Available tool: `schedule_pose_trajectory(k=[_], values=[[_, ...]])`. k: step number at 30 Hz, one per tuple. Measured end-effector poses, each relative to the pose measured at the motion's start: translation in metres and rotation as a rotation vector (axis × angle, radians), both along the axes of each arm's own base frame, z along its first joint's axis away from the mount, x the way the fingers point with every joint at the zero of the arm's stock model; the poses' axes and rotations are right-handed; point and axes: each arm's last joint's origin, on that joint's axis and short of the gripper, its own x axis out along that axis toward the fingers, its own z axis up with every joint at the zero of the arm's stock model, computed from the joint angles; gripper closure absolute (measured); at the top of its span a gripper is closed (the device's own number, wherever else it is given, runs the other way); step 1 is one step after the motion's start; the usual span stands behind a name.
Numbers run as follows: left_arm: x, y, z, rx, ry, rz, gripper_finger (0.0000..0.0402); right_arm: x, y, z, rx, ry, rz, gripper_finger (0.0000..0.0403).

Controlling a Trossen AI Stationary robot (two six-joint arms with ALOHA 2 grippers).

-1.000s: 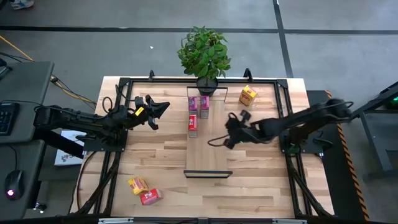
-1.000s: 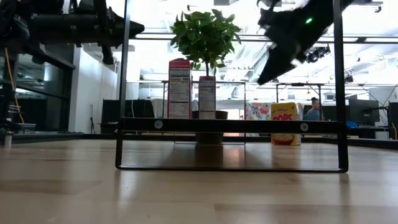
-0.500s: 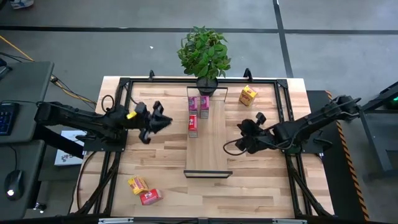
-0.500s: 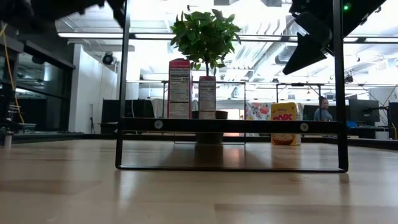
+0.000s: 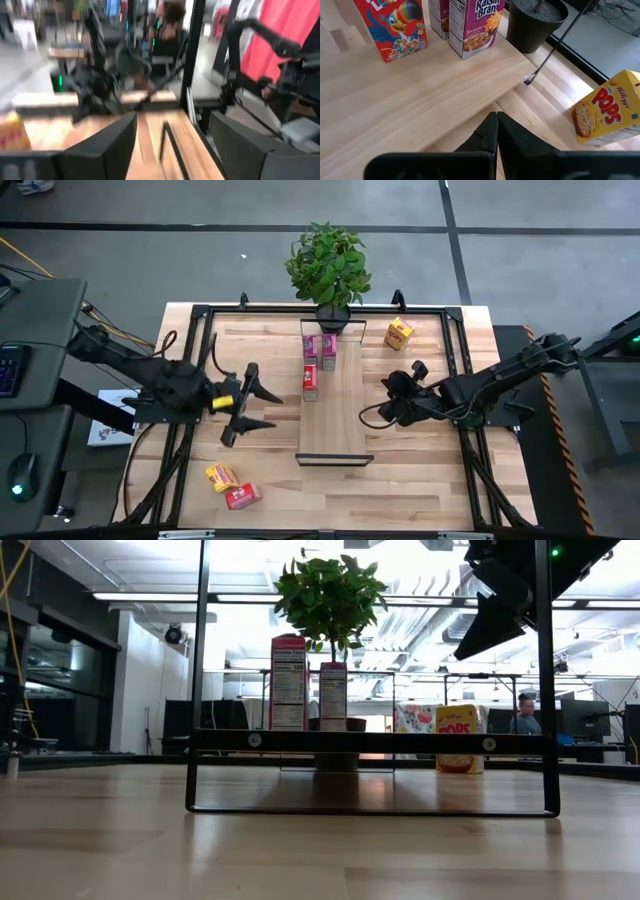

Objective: Stack cereal on shelf
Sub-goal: Put the red cereal box on the shelf aligned with the other red cereal box

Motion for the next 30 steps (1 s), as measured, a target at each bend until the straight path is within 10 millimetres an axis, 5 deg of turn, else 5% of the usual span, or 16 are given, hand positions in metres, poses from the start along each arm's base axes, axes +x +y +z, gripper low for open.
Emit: schedule_pose_trajectory(k=[7, 16, 22, 30], values=[[0.005, -0.061, -0.009, -0.038, 0.339, 0.034, 0.0145, 0.000, 0.000, 0.000, -0.004, -0.005, -0.004, 0.0402], [0.009, -0.127, -0.042, -0.127, 0.867, 0.364, 0.0146, 0.000, 0.000, 0.000, -0.003, -0.005, -0.003, 0.0402], [0.004, -0.145, -0.057, -0.255, 1.048, 0.595, 0.0147, 0.000, 0.000, 0.000, -0.002, -0.002, 0.000, 0.0402], [0.013, -0.162, -0.073, -0.380, 1.167, 0.579, 0.0147, 0.000, 0.000, 0.000, -0.002, 0.005, 0.002, 0.0402]])
